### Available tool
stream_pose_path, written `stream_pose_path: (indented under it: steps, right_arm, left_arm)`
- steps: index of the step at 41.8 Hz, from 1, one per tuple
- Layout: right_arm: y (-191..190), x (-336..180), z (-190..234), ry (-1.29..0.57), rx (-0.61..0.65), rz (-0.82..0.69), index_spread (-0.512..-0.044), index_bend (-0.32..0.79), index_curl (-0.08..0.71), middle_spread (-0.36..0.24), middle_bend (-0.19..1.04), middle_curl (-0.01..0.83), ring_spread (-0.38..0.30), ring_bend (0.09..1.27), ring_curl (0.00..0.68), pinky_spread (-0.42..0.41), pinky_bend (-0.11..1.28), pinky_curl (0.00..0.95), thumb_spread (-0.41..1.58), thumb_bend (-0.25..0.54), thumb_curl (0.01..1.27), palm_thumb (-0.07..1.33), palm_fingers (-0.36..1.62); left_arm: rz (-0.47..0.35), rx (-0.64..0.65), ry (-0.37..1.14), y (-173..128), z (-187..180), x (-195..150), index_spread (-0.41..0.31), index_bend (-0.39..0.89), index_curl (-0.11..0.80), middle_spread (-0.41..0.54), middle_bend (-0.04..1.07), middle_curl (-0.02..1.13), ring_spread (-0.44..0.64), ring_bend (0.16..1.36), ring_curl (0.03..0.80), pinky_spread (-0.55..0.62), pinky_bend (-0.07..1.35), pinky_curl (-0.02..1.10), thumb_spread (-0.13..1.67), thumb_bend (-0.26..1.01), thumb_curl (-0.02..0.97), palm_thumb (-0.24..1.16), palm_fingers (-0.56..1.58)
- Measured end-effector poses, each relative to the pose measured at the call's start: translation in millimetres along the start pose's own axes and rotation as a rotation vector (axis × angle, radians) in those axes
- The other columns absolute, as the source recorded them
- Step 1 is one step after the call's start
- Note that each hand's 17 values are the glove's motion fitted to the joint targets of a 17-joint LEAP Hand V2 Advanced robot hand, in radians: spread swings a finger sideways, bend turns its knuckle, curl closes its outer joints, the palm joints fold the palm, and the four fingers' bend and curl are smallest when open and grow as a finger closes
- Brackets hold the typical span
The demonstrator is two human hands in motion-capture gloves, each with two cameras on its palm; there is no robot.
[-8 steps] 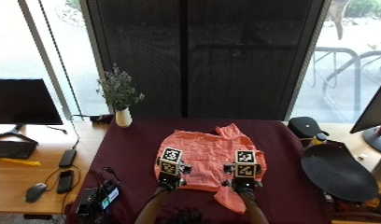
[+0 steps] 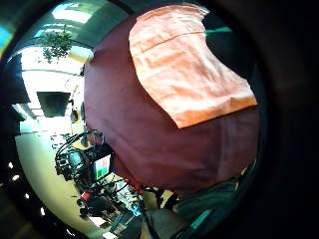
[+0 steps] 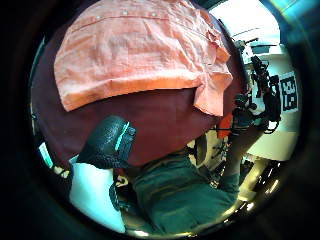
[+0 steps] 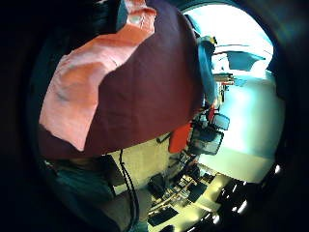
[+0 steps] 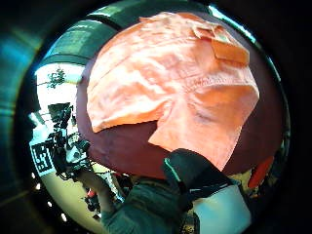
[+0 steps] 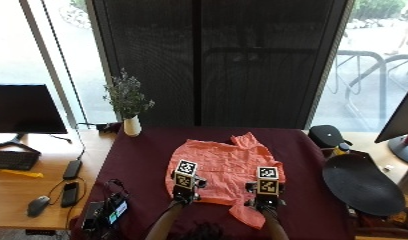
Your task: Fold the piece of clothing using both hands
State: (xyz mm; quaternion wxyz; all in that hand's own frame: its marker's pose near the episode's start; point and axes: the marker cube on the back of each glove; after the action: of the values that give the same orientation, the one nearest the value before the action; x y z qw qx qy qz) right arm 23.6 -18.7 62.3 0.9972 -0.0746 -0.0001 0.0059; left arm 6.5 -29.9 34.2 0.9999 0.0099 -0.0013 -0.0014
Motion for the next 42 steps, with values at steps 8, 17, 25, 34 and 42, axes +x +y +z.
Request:
stream_pose_path:
  steps: [8, 17, 25, 34, 42]
  right_arm:
    - [-17, 15, 41, 0.015, -0.083, 0.005, -0.298, 0.11, 0.096, 0.042, 0.18, 0.153, 0.169, 0.37, 0.168, 0.205, 0.77, 0.300, 0.88, 0.136, 0.19, 0.48, 0.16]
    - [-32, 29, 73, 0.059, -0.119, 0.017, -0.322, 0.17, 0.161, 0.012, 0.19, 0.202, 0.122, 0.44, 0.206, 0.164, 0.71, 0.296, 0.95, 0.138, 0.25, 0.63, 0.31]
    - [-48, 41, 84, -0.032, -0.020, 0.024, -0.337, 0.16, 0.205, -0.066, 0.22, 0.251, 0.003, 0.51, 0.253, 0.064, 0.67, 0.295, 1.01, 0.088, 0.26, 0.65, 0.55]
    - [-52, 47, 75, 0.073, 0.252, 0.034, -0.332, 0.19, 0.261, -0.219, 0.28, 0.318, -0.174, 0.57, 0.298, -0.136, 0.56, 0.277, 1.06, 0.131, 0.29, 0.81, 1.06]
    - [-27, 47, 55, 0.161, 0.168, -0.054, -0.312, 0.19, 0.346, -0.221, 0.36, 0.391, -0.241, 0.59, 0.374, -0.248, 0.50, 0.315, 1.07, 0.137, 0.31, 0.91, 1.25]
  left_arm:
    - [-0.005, -0.090, -0.026, 11, 13, 4, -0.049, 0.09, 0.089, -0.025, 0.28, 0.25, 0.11, 0.60, 0.256, 0.19, 0.52, 0.23, 0.90, 0.10, 0.208, 0.39, 0.40]
    - [0.012, -0.194, 0.018, 18, 41, 5, -0.099, 0.15, 0.140, -0.136, 0.47, 0.34, -0.03, 0.64, 0.289, 0.17, 0.38, 0.21, 0.97, 0.05, 0.258, 0.45, 0.63]
    - [-0.036, 0.025, 0.005, 10, 47, -2, -0.168, 0.27, 0.245, -0.196, 0.46, 0.38, -0.14, 0.63, 0.317, 0.13, 0.23, 0.20, 1.03, 0.02, 0.281, 0.48, 0.84]
    - [0.027, 0.070, -0.050, 0, 74, 3, -0.247, 0.33, 0.333, -0.265, 0.50, 0.42, -0.24, 0.60, 0.342, 0.06, 0.12, 0.18, 1.09, 0.03, 0.311, 0.58, 1.07]
    - [0.087, -0.087, -0.053, 29, 37, 2, -0.283, 0.34, 0.385, -0.302, 0.53, 0.47, -0.29, 0.58, 0.371, 0.02, 0.11, 0.18, 1.12, 0.01, 0.324, 0.63, 1.11]
